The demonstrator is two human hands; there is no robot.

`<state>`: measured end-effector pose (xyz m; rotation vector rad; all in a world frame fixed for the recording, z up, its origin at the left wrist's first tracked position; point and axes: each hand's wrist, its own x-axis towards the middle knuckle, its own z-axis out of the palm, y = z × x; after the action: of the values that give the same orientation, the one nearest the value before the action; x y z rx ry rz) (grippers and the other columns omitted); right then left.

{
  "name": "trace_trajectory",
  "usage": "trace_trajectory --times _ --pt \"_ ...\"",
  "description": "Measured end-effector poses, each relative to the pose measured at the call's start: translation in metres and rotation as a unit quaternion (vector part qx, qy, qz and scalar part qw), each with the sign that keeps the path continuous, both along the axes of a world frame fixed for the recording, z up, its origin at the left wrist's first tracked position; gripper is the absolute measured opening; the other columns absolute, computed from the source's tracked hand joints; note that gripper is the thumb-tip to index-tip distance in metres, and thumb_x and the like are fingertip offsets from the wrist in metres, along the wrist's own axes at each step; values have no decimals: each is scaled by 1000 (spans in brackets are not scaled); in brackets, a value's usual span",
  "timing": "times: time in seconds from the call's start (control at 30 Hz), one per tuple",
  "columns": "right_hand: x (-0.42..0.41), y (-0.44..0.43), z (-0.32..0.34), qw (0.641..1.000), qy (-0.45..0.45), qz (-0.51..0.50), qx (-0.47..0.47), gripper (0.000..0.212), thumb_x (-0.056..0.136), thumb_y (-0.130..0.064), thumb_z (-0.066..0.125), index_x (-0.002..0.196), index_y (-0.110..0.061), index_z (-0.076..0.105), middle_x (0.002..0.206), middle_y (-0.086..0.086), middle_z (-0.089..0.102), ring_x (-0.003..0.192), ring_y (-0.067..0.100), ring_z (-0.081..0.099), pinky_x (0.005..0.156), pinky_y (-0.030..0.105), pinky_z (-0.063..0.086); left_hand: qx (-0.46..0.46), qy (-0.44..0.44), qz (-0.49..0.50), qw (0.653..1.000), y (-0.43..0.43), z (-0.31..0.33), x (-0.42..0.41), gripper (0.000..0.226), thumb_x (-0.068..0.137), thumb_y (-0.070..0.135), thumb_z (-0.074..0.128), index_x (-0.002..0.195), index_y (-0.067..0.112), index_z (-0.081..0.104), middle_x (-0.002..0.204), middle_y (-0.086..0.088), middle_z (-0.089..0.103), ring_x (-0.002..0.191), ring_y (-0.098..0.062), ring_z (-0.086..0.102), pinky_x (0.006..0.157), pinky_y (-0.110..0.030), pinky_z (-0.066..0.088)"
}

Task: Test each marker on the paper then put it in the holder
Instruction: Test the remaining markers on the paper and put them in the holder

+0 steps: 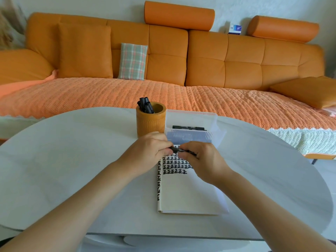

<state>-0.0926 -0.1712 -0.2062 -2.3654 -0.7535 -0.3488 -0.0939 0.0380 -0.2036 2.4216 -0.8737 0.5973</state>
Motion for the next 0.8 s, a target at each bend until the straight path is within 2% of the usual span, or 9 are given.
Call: trace_trajectory --times 0.1,0.23,0.3,0.37,0.5,0.57,0.7,0.73,0.8 --pt "1 5 -2 1000 -1 14 -24 13 95 -22 60 86 -17 67 70 -8 55 67 12 49 61 32 42 -20 13 -9 1000 6 -1 3 12 90 21 65 93 13 74 76 17 50 77 0 43 66 -15 33" --pt "8 14 -3 1000 -8 6 -25 15 98 -23 57 105 -22 70 89 -7 50 85 10 50 74 20 39 -45 35 13 998 13 -3 9 14 93 25 62 103 20 71 87 15 56 87 0 46 76 -26 43" --pt "14 20 4 1000 4 -10 -2 17 98 -21 57 109 -22 69 90 -8 49 84 6 50 73 14 35 -81 43 36 995 19 0 15 18 95 26 59 110 23 67 96 12 56 93 -3 49 81 -24 44" --pt "23 26 14 999 12 -32 36 17 97 -19 57 109 -22 69 92 -6 52 85 4 52 71 12 35 -123 14 77 989 28 4 23 22 94 26 58 115 22 63 100 10 54 96 -6 50 84 -24 44" --pt "46 42 45 988 18 -81 130 11 98 -20 57 102 -25 67 91 -6 63 81 4 57 66 19 39 -202 -38 206 957 47 7 43 36 89 20 64 124 17 54 112 1 52 104 -14 48 90 -35 47" --pt "60 51 63 983 12 -88 162 13 98 -21 57 106 -21 67 90 -7 67 83 5 60 69 20 43 -237 9 235 943 52 4 53 52 87 24 67 134 16 44 128 -3 46 118 -20 44 97 -39 46" --pt "89 74 93 969 4 -76 236 13 97 -15 58 105 -17 67 87 -3 72 82 12 69 72 24 52 -285 180 225 914 53 -2 67 81 86 39 66 150 20 21 153 -1 26 140 -20 29 109 -45 36" --pt "96 79 97 968 5 -77 238 12 96 -15 59 104 -18 66 86 -4 72 80 10 69 70 23 52 -293 205 212 909 52 -2 70 80 86 40 66 150 22 23 154 0 27 140 -19 30 107 -43 37" --pt "107 87 99 973 21 -76 218 13 95 -16 60 107 -21 64 85 -5 72 78 8 69 67 21 50 -307 213 170 912 50 -5 73 62 85 38 66 139 28 37 143 4 42 133 -18 41 94 -36 40"
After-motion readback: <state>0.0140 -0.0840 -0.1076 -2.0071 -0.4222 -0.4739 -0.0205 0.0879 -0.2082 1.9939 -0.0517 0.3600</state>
